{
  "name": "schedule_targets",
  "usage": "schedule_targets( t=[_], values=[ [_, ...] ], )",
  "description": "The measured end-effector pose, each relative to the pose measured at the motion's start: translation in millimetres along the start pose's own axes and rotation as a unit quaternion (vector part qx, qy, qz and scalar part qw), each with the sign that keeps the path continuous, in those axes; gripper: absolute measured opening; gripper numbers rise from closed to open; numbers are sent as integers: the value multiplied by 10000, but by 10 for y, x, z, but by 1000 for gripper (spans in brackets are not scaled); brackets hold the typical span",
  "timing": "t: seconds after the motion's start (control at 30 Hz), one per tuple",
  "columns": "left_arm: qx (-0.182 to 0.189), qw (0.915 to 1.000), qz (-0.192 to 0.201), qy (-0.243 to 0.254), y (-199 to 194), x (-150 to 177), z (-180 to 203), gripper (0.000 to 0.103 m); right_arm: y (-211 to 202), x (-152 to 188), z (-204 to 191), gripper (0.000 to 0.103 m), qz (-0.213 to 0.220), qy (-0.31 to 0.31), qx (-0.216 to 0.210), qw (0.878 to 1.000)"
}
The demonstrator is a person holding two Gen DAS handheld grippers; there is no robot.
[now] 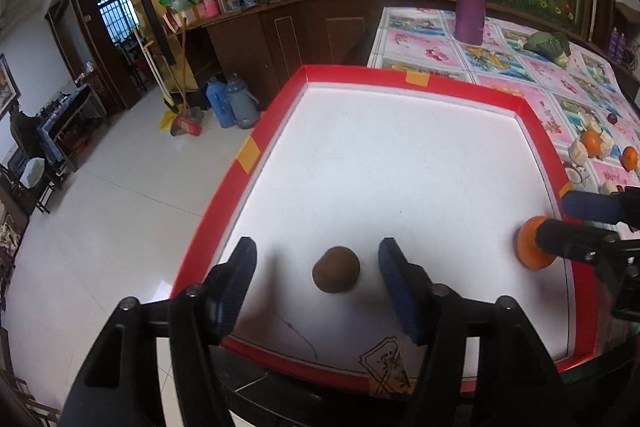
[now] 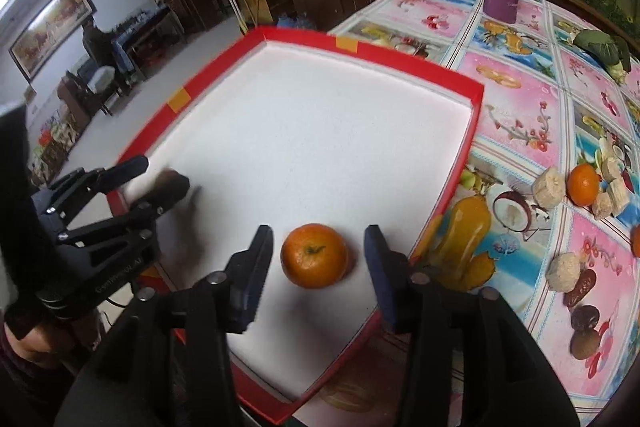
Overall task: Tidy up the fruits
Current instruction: 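Carry both fruits into the white red-rimmed tray and open both tools, then move both open tools back over the fruits on the cloth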
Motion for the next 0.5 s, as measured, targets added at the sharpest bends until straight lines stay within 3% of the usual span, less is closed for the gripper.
schedule_targets(
  t=[0.17, 0.5],
  values=[
    [-152, 9997, 178, 85, -134, -94, 67, 71, -313, -41, 228, 60, 543, 331, -56, 9980],
    [-167, 9980, 329, 512, -298, -242, 436, 74, -678, 102, 1016, 60, 880, 1095, 263, 9897]
  ],
)
Point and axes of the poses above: each gripper's, at about its wrist camera, not at the fingertips, and y roughly the way its jaws point, z to its right, x to its underside, the point moved 6 cm from there along y, roughly the way its jaws point, and after that the axes turned 7 degrees about x, right-handed, at the moved point
